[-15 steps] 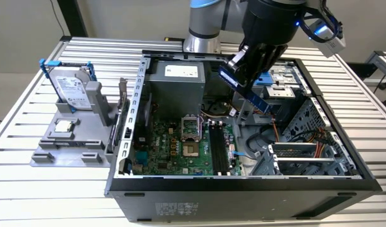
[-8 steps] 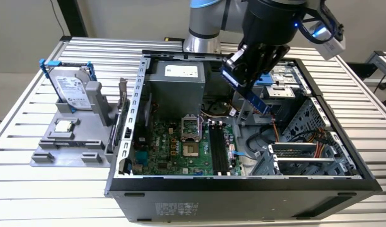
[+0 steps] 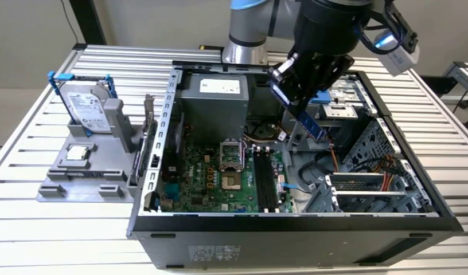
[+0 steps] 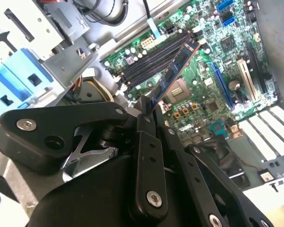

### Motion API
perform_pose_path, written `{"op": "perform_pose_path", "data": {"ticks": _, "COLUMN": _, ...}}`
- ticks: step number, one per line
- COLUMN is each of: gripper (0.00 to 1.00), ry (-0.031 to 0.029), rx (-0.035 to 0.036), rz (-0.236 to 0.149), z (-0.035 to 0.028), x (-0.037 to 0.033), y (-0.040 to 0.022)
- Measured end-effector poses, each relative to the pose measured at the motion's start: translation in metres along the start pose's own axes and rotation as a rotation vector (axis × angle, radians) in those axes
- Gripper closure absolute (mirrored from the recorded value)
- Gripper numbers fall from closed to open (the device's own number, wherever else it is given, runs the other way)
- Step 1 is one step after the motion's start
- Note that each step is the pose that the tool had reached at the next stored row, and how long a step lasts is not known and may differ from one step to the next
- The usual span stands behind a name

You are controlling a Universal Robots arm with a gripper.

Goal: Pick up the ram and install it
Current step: 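Insert the ram into the slot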

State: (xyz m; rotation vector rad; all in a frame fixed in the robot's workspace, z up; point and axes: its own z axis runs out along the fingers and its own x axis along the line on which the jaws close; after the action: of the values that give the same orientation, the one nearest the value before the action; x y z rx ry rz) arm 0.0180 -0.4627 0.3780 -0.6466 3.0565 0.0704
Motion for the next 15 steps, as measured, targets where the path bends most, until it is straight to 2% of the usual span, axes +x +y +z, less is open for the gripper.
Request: {"op": "perform_pose_path", "data": {"ticks": 15, "gripper": 1.0, "ry": -0.0072, "rx": 0.0045, "rz": 0.177, "z": 0.0, "x": 0.0002, "y": -0.0004}}
